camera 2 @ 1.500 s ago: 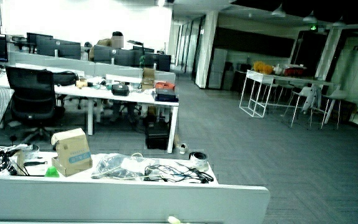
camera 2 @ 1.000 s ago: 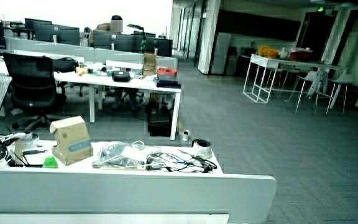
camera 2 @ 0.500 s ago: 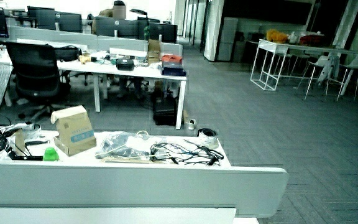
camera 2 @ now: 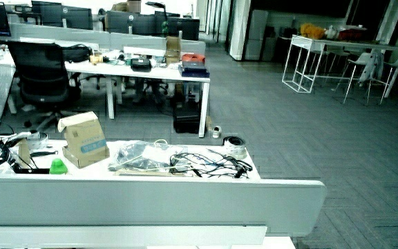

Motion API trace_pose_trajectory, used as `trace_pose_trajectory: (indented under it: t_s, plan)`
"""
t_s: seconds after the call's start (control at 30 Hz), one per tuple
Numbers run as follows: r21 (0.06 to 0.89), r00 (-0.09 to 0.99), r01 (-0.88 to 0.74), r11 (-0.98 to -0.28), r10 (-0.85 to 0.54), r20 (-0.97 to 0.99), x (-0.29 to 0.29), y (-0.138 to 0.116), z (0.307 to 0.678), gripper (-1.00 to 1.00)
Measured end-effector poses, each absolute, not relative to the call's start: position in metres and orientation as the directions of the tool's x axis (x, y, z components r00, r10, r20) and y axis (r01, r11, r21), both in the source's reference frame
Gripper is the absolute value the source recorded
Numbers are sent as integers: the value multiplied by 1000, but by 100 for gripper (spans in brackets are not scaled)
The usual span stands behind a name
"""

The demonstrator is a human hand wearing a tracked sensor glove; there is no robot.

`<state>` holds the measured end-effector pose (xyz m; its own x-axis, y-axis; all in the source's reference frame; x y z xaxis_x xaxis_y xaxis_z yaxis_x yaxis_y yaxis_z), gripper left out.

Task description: Place sheep dool on desk

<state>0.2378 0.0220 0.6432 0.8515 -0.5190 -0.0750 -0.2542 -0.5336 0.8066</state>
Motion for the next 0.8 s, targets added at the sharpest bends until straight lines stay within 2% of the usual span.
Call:
trace_pose_trajectory:
  t_s: [0.03,0.13,0.2,0.33,0.53,0.57,0.73,0.8]
  plan:
    - [815,854,-254,-521,-516,-64,239,24,647,-55]
    - [791,861,-250,-559,-502,-82,240,30,647,-70]
    - [800,869,-239,-550,-489,-77,243,33,649,-80]
    - [781,882,-217,-585,-460,-100,247,37,648,-100]
    - [801,903,-205,-563,-425,-68,260,42,658,-100]
    - [788,908,-204,-581,-412,-69,261,42,654,-100]
    - [785,932,-221,-578,-363,-5,271,46,653,-100]
    - [767,937,-212,-606,-348,-16,272,48,647,-100]
